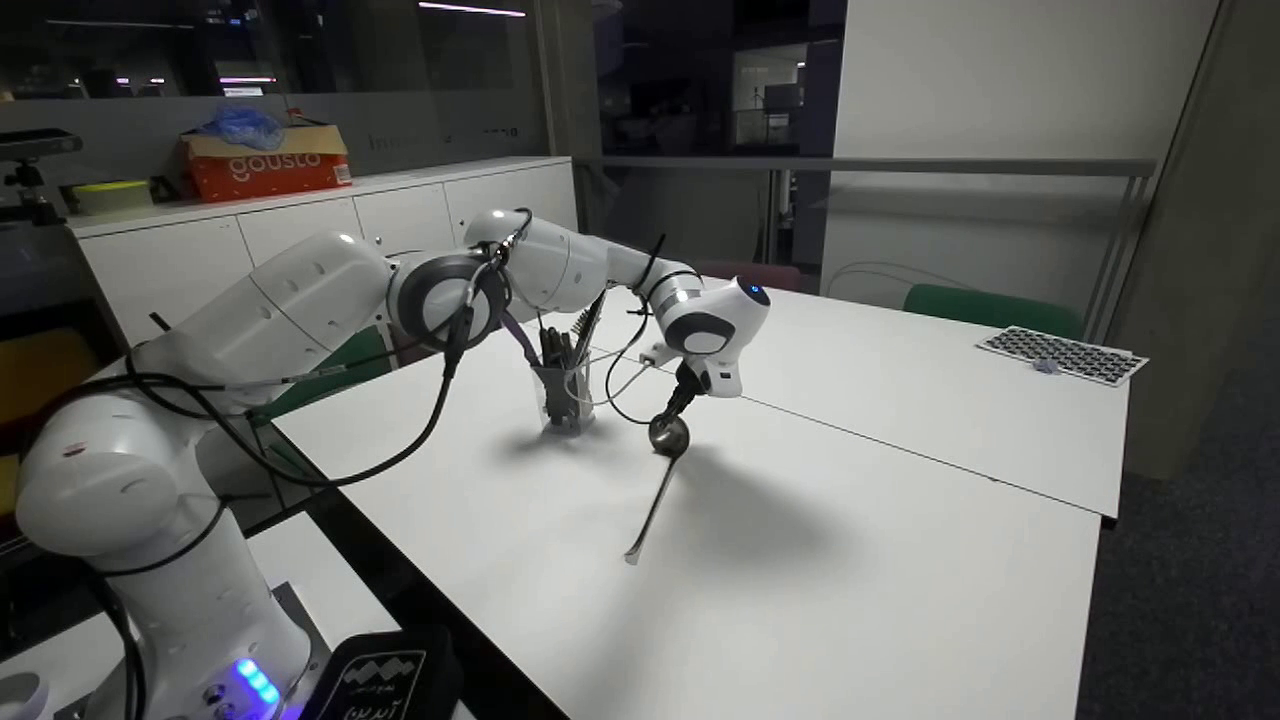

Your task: Pick up the mental object from the table and put it in the cup

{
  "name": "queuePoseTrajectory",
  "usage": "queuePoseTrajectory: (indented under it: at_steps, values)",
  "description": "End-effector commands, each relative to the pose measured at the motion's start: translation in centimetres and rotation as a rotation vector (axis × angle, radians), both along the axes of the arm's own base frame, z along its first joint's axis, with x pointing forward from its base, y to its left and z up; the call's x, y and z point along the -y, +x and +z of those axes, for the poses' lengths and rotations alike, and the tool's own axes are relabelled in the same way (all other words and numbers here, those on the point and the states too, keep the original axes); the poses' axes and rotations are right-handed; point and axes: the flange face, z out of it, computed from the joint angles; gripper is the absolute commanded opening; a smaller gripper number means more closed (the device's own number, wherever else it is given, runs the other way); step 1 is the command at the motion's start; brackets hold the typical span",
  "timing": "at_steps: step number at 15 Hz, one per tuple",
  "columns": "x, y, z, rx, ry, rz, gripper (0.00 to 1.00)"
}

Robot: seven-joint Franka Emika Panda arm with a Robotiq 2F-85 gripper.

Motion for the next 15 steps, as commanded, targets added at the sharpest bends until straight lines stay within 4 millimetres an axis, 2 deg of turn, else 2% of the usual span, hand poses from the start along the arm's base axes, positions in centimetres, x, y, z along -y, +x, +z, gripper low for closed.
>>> queuePoseTrajectory:
  at_steps: [1,2,3,10,12,15]
  values:
    - [0.4,-0.8,1.0,0.031,0.025,-0.006,0.10]
    - [0.4,-0.8,1.1,0.032,0.024,-0.006,0.02]
    - [0.4,-0.8,1.0,0.034,0.023,-0.005,0.00]
    - [0.9,-0.8,1.5,0.061,-0.007,-0.020,0.02]
    - [1.4,-0.6,2.7,0.105,-0.050,-0.034,0.02]
    - [1.8,-0.1,5.7,0.220,-0.116,-0.038,0.02]
